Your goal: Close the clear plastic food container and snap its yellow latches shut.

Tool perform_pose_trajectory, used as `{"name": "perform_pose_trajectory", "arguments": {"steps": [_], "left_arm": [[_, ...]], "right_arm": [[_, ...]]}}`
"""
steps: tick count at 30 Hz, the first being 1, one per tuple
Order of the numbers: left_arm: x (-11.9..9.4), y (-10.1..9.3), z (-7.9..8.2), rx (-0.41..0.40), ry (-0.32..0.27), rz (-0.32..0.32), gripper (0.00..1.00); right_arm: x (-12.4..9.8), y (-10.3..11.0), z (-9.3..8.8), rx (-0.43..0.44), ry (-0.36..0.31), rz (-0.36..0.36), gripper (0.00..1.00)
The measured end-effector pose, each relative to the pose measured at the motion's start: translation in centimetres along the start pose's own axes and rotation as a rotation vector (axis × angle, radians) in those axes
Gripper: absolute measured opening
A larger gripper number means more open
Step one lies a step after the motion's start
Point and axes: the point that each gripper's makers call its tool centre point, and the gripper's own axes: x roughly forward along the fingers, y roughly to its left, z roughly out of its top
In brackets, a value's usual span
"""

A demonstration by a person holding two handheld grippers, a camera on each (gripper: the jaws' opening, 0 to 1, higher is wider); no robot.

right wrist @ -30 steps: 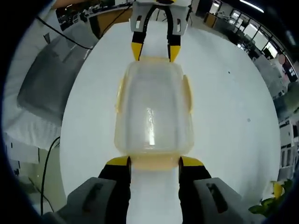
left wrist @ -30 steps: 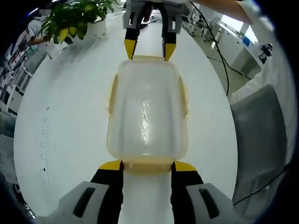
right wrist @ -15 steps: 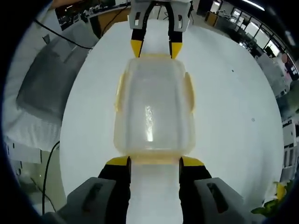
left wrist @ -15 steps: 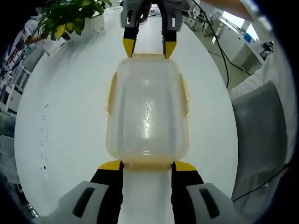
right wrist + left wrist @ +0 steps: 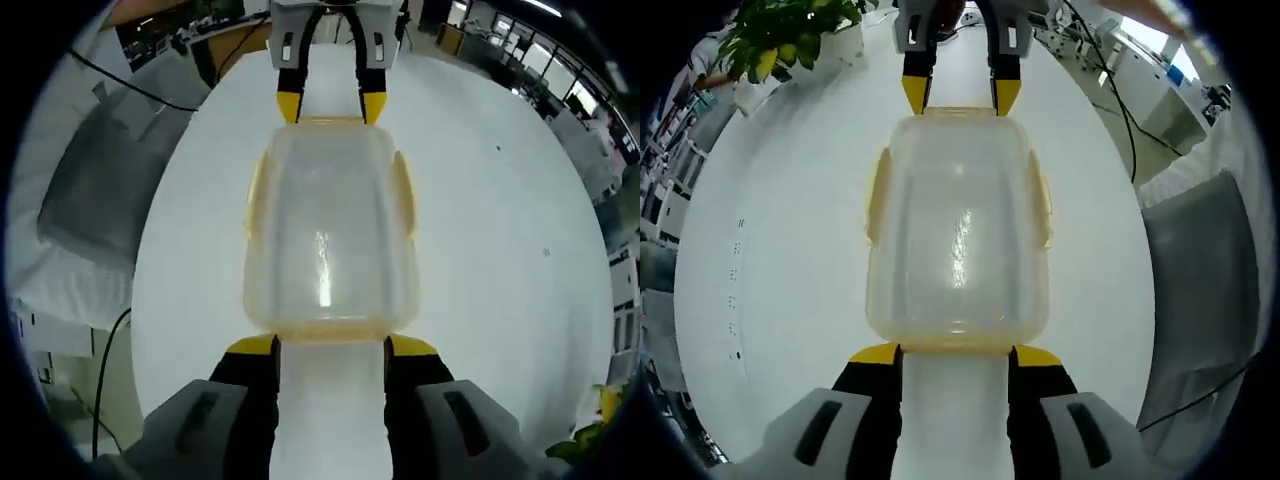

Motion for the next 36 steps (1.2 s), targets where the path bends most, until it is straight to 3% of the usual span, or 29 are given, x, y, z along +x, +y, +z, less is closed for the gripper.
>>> {"name": "perform_pose_trajectory", "arguments": {"steps": [5,9,12,15,16,20,23,25,27,28,32,33,36], "left_arm": [[0.0,0.0,-0.3,-0.029,-0.006,-0.004,0.35],[0.1,-0.1,-2.0,-0.037,0.039,0.009,0.36],[-0.5,-0.4,-2.7,-0.17,-0.006,-0.005,0.36],[-1.5,0.3,-2.6,-0.283,-0.066,0.009,0.36],[-2.0,0.5,-2.5,-0.361,-0.092,0.01,0.37],[-3.4,0.5,-1.0,-0.509,-0.198,-0.007,0.39],[-3.7,0.7,-0.7,-0.772,-0.232,-0.025,0.39],[-3.4,0.0,-0.5,-0.855,-0.229,-0.076,0.38],[-3.1,-0.8,0.1,-0.919,-0.259,-0.147,0.33],[-2.9,-1.1,0.3,-1.005,-0.261,-0.174,0.31],[-2.6,-0.5,1.4,-1.155,-0.346,-0.207,0.28],[-2.5,-0.3,1.2,-1.199,-0.334,-0.195,0.28],[-2.1,0.0,0.9,-1.204,-0.312,-0.174,0.26]], "right_arm": [[0.5,0.0,-0.7,0.075,0.004,0.008,0.36],[1.2,0.4,-2.0,0.114,0.032,-0.001,0.37],[1.2,0.7,-3.1,0.162,0.048,0.003,0.38],[0.2,1.1,-4.5,0.301,0.083,0.004,0.42],[-0.1,1.0,-4.7,0.32,0.08,-0.004,0.43],[-2.0,-0.7,-4.8,0.495,0.014,-0.078,0.43],[-2.8,-1.2,-4.2,0.64,-0.048,-0.094,0.39],[-3.1,-0.9,-3.4,0.825,-0.099,-0.058,0.38],[-3.2,-0.5,-1.6,0.955,-0.205,0.021,0.38],[-3.2,-0.3,-0.6,1.031,-0.263,0.061,0.38],[-2.6,-0.1,0.6,1.134,-0.339,0.108,0.37],[-2.3,0.0,0.6,1.145,-0.335,0.106,0.36],[-1.7,0.0,1.0,1.149,-0.333,0.102,0.34]]}}
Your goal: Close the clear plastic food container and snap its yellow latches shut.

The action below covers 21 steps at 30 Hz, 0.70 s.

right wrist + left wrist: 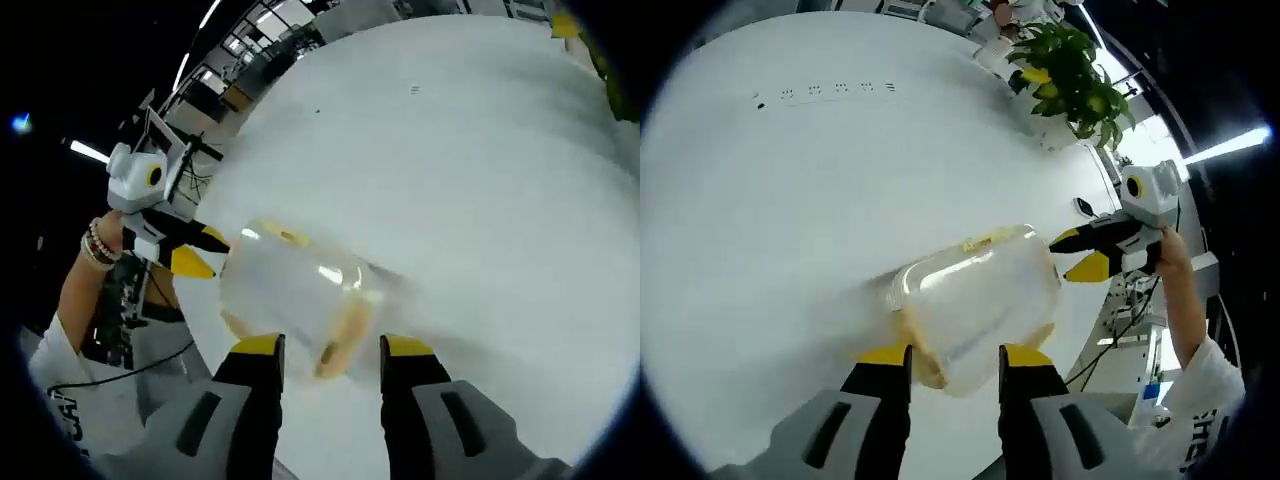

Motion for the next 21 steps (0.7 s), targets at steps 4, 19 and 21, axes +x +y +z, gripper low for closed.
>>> {"name": "perform_pose_trajectory", "arguments": {"steps": [4,19,21], "left_arm": [[0.2,0.1,-0.1,-0.021,0.012,0.014,0.24],[1.1,0.3,-0.9,0.018,0.072,0.104,0.21],[1.0,0.4,-0.9,0.012,0.075,0.109,0.21]], "right_arm": [[1.0,0.0,-0.9,-0.059,0.068,-0.032,0.33],[1.7,0.2,-0.5,-0.084,0.089,-0.047,0.31],[1.7,0.3,-0.5,-0.086,0.089,-0.05,0.31]]}}
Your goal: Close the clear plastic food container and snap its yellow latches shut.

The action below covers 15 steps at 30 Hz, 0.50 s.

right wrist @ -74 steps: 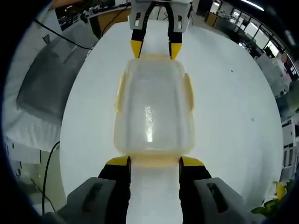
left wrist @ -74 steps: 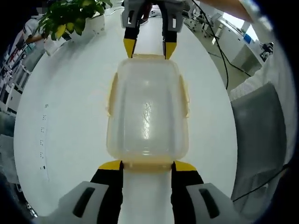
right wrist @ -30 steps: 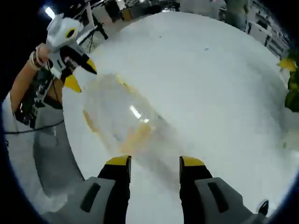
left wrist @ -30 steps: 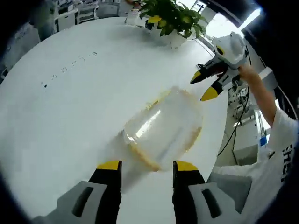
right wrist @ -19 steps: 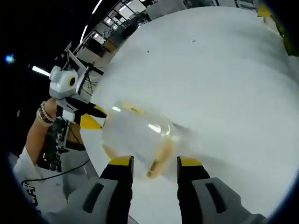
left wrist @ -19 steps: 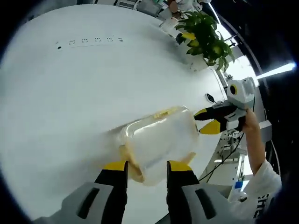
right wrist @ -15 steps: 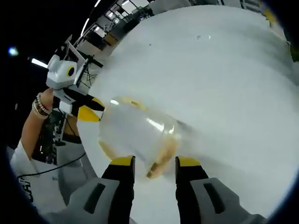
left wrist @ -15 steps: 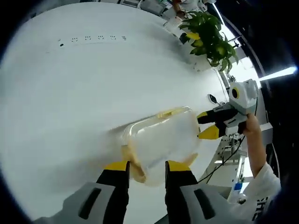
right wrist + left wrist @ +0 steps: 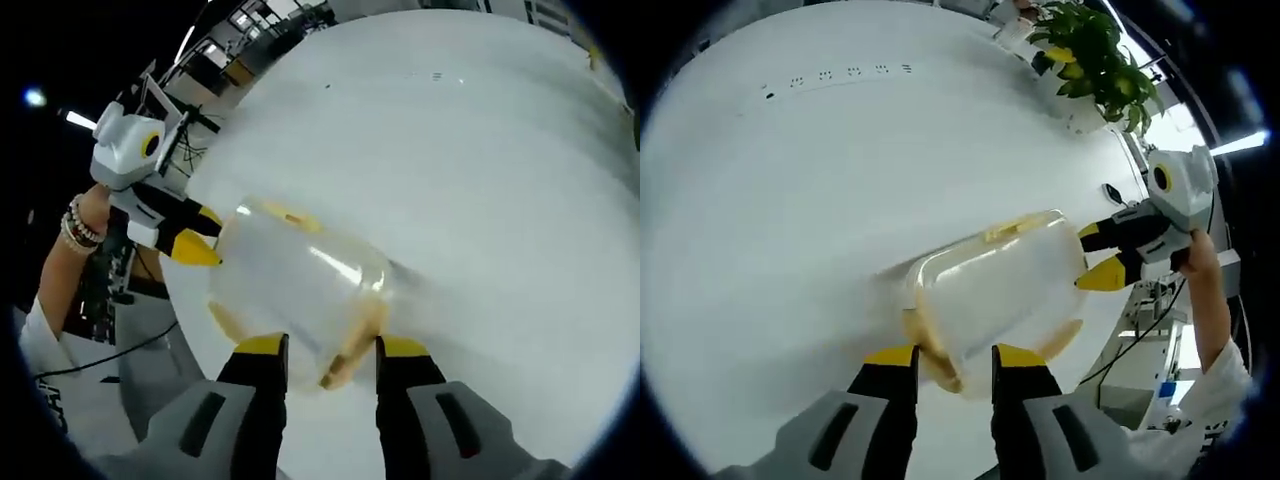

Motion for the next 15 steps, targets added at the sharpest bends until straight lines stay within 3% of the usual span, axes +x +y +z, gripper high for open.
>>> {"name": "perform_pose_trajectory", "arguments": {"steps": [15], "left_arm": [[0.04,0.16,0.01,-0.016,0.0,0.005,0.18]], "right_arm": [[0.06,0.09,-0.05,-0.002,0.014,-0.009,0.29]]}}
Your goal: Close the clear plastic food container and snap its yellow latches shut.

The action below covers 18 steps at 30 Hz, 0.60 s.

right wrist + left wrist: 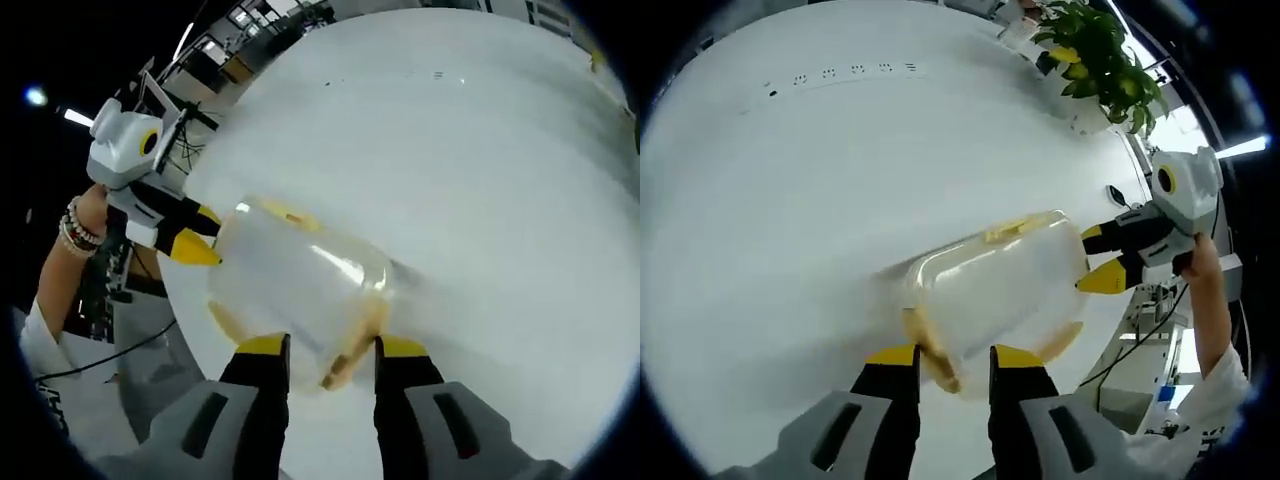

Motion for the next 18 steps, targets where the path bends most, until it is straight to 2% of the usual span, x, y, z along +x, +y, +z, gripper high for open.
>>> {"name": "perform_pose_trajectory", "arguments": {"steps": [16,17,18], "left_arm": [[0.1,0.0,-0.1,-0.039,0.001,-0.01,0.17],[0.3,-1.7,0.2,-0.121,-0.014,-0.091,0.15],[0.1,0.0,0.0,-0.065,-0.007,-0.035,0.15]], "right_arm": [[0.1,-0.2,0.2,0.008,0.0,0.005,0.28],[0.1,-0.2,0.3,0.006,0.002,0.006,0.28],[0.1,-0.3,0.4,0.009,0.002,0.007,0.28]]}}
